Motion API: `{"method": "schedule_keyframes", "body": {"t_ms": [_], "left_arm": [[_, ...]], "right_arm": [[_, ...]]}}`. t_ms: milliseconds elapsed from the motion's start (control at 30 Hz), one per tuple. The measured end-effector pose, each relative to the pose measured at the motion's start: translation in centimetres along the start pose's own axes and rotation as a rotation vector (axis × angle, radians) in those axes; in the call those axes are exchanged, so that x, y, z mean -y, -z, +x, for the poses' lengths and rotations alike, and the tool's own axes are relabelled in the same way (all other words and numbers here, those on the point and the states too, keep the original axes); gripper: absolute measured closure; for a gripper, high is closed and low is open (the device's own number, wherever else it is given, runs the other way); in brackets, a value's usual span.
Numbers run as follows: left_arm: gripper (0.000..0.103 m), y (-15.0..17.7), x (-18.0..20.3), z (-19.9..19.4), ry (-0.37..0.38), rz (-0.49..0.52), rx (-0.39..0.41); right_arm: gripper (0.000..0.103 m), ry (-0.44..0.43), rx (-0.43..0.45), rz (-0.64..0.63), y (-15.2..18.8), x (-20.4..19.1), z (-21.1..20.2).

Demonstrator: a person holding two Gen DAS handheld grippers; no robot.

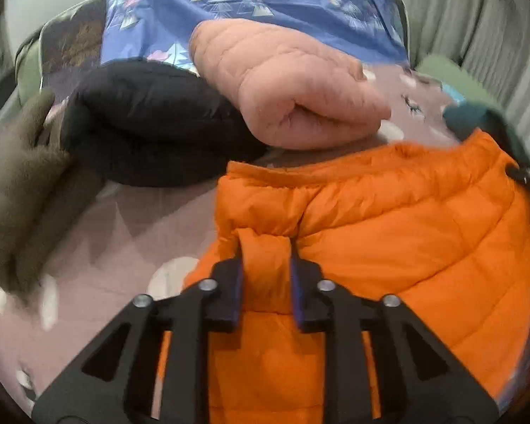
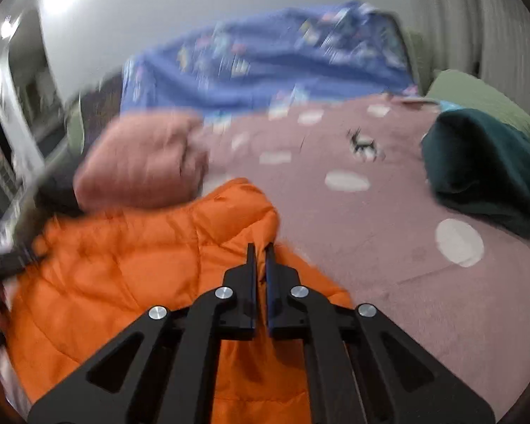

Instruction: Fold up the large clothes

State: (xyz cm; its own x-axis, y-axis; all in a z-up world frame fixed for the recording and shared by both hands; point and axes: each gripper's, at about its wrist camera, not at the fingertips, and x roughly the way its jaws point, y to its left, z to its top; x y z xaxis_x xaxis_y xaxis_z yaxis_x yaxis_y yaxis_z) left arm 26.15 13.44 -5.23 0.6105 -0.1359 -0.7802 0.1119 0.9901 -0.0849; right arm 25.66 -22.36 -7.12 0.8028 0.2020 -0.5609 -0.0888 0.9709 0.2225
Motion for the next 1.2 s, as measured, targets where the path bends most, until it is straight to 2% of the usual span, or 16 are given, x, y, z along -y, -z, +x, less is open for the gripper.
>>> {"method": "schedule_keyframes", "body": {"t_ms": [67, 100, 167, 200, 233, 333, 433, 533, 633, 700, 800, 833, 867, 933, 967, 1200], "left_arm": [[0.086, -0.4, -0.4, 0.0, -0.026, -0.017, 0.016], [0.084, -0.5, -0.7, 0.6, -0.05, -0.03, 0.002], [0.075, -0.2, -0.9, 2.6, -0.089, -0.027, -0.047], [0.066, 0.2, -0.8, 3.7, -0.083, -0.024, -0.074], [0.063, 0.6, -0.7, 3.9, -0.074, -0.025, -0.069], [0.06, 1.1, 0.0, 2.7, -0.065, 0.004, -0.02], [0.056, 0.5, 0.9, 0.6, -0.05, 0.015, 0.029], [0.051, -1.0, 2.6, -2.5, 0.002, 0.007, 0.131], [0.04, -2.6, 5.6, -4.2, 0.028, 0.032, 0.203], [0.028, -2.9, 7.5, -2.9, -0.024, 0.049, 0.171], [0.02, -2.0, 8.8, 1.4, -0.147, 0.076, 0.082], [0.011, -1.2, 8.8, 3.7, -0.214, 0.096, 0.041], [0.009, -0.6, 8.4, 5.0, -0.218, 0.089, 0.019], [0.008, 0.3, 6.1, 5.6, -0.085, -0.035, 0.036], [0.007, 0.5, 5.8, 5.5, -0.063, -0.045, 0.044], [0.007, 1.6, 5.3, 5.9, -0.018, -0.07, 0.074]], "right_arm": [[0.103, 0.096, 0.018, -0.007, -0.5, 0.2, -0.2], [0.103, 0.144, -0.024, -0.016, -0.7, 0.4, 0.8], [0.103, 0.141, -0.135, 0.01, -0.1, 1.2, 3.3], [0.103, 0.141, -0.193, 0.042, 1.0, 1.8, 4.5], [0.103, 0.144, -0.212, 0.052, 1.5, 2.1, 4.9], [0.102, 0.161, -0.168, 0.061, 1.9, 2.3, 3.6], [0.098, 0.151, -0.086, 0.035, 0.1, 1.1, 0.9], [0.071, 0.076, -0.008, -0.034, -1.6, -2.3, -0.9], [0.062, 0.022, 0.003, -0.085, -2.4, -5.8, 0.0], [0.042, -0.005, -0.037, -0.075, -2.2, -7.2, 2.0], [0.032, 0.05, -0.183, -0.04, 0.5, -7.5, 7.1], [0.031, 0.067, -0.21, -0.047, 1.5, -7.5, 8.3], [0.03, 0.052, -0.204, -0.035, 2.5, -6.8, 9.0], [0.029, 0.017, -0.17, 0.014, 3.0, -5.7, 8.5], [0.029, 0.01, -0.164, 0.013, 3.3, -5.6, 8.3], [0.028, 0.036, -0.147, -0.024, 4.3, -6.2, 8.8]]}}
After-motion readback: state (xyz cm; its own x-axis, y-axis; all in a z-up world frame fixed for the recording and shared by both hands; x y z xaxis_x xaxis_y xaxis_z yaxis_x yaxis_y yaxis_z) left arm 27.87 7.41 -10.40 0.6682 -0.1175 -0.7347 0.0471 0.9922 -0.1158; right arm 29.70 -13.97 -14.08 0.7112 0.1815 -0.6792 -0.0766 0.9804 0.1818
